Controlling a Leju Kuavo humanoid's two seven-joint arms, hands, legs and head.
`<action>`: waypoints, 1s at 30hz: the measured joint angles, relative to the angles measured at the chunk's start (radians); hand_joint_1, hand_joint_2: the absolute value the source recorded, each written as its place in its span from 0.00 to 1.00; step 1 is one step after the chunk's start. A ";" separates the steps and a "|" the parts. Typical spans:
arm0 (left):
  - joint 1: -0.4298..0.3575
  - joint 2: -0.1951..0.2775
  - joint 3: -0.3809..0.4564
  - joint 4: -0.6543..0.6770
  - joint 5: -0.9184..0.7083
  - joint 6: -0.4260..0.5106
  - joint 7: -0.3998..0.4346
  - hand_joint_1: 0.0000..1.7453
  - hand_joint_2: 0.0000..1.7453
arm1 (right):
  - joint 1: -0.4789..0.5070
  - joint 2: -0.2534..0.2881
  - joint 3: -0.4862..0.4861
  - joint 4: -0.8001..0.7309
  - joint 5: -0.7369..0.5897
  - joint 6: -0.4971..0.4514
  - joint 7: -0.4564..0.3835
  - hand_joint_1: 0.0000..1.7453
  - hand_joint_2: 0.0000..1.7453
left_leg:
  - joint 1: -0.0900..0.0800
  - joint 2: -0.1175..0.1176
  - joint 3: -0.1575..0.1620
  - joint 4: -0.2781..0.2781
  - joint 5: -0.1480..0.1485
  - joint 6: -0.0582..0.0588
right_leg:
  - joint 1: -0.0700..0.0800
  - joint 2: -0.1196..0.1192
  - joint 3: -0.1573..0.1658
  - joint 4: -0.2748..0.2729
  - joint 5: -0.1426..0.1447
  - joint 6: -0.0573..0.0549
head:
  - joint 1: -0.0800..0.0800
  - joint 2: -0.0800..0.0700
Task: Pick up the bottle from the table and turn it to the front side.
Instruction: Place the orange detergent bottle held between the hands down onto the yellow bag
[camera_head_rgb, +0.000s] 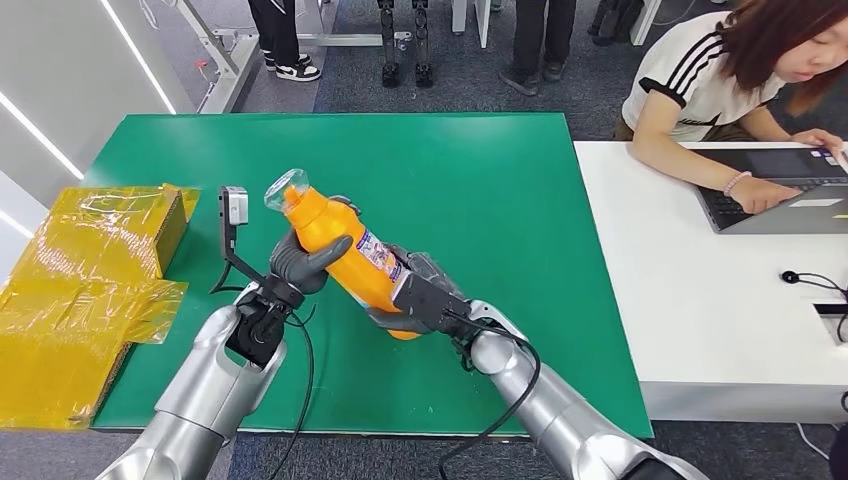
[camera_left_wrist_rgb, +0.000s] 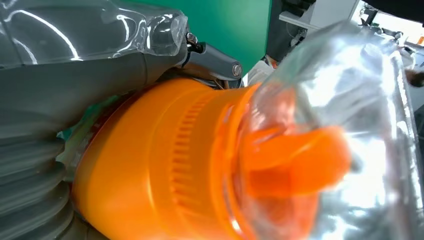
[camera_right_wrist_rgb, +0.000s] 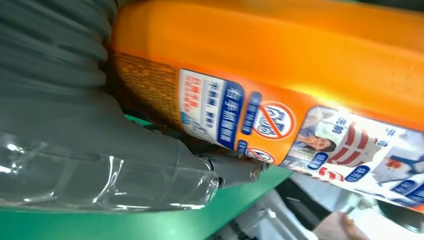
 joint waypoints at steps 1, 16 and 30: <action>-0.002 0.002 0.000 0.002 -0.007 0.011 -0.015 1.00 1.00 | 0.001 -0.002 0.000 -0.001 -0.004 -0.005 -0.005 0.00 1.00 | 0.000 0.000 0.000 0.000 0.000 0.000 | 0.000 0.000 0.000 0.000 0.000 0.000 | 0.000 0.000; -0.220 0.241 -0.033 -0.032 -1.314 0.823 -0.315 1.00 1.00 | 0.196 -0.206 -0.093 -0.294 -0.081 -0.084 -0.044 0.00 1.00 | 0.000 0.002 0.000 0.000 0.000 0.000 | 0.000 0.002 -0.001 0.000 0.001 0.000 | 0.000 0.000; -0.254 0.431 -0.027 -0.067 -2.204 0.887 -0.122 1.00 1.00 | 0.408 -0.282 -0.227 -0.557 -0.029 -0.132 -0.071 0.00 1.00 | 0.000 0.003 0.000 0.000 0.000 0.000 | 0.000 0.002 -0.001 0.000 0.000 -0.001 | 0.000 0.000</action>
